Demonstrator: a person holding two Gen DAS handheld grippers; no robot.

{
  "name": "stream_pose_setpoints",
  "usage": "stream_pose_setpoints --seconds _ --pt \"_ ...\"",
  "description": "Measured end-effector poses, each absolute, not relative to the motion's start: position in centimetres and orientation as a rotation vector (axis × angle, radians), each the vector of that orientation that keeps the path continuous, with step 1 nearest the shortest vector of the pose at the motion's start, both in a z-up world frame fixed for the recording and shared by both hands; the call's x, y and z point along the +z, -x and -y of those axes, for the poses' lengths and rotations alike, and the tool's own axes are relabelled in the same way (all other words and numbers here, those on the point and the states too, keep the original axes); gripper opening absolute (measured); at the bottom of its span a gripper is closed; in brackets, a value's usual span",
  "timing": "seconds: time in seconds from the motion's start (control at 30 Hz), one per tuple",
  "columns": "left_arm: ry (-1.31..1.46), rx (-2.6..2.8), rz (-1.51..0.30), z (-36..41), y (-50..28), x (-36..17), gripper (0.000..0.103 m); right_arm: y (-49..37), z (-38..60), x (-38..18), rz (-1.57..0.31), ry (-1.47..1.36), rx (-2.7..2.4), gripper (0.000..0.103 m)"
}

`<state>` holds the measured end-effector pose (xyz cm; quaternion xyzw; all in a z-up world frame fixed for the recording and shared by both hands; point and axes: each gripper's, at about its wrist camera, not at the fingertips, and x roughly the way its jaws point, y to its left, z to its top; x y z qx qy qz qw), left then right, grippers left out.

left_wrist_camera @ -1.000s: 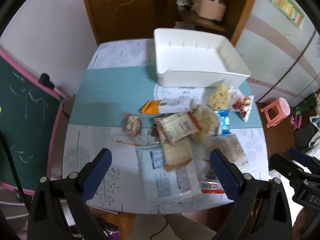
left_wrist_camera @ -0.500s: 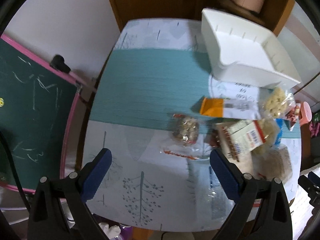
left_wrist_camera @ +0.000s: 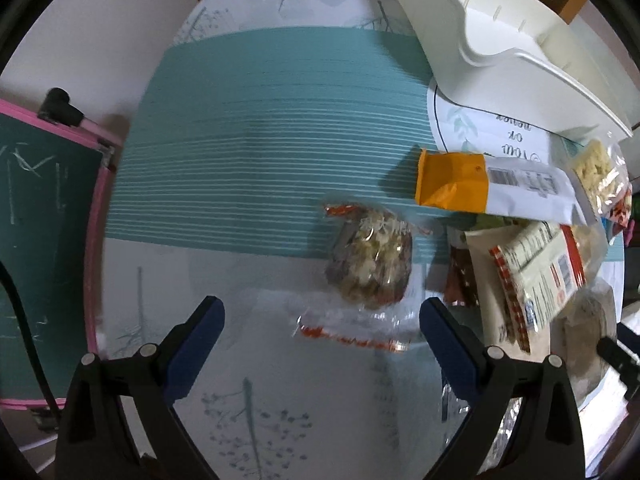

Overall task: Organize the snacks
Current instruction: 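Grasp the clear nut-candy bag with left tool while right tool grasps the clear bread bag, then carry both bags over the white tray and release them inside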

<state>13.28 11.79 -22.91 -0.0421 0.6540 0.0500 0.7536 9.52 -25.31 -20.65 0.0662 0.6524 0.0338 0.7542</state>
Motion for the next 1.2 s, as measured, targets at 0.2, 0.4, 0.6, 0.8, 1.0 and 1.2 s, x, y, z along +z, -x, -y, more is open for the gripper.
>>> stream_pose_setpoints --seconds 0.2,0.4,0.6,0.8,1.0,1.2 --pt "0.154 0.075 -1.442 -11.9 -14.5 -24.2 0.088 -10.2 22.9 -22.5 -1.481 -0.051 0.112 0.092" --pt "0.189 0.031 -1.459 -11.3 -15.2 -24.9 0.063 -10.7 21.2 -23.6 -1.493 -0.001 0.107 0.082" --pt "0.189 0.0 -1.418 -10.3 -14.8 -24.4 0.037 -10.5 20.6 -23.4 -1.466 -0.006 0.12 0.072" --pt "0.174 0.006 -1.387 -9.4 -14.1 -23.8 0.019 -9.4 21.9 -21.2 -1.443 -0.028 0.118 0.069" --pt "0.216 0.017 -1.356 -10.2 -13.3 -22.6 0.018 -9.1 22.6 -19.6 -1.4 -0.049 0.125 0.068" --pt "0.235 0.006 -1.265 -10.0 -10.7 -17.9 0.017 -8.1 23.5 -16.8 -1.354 -0.084 0.151 0.067"
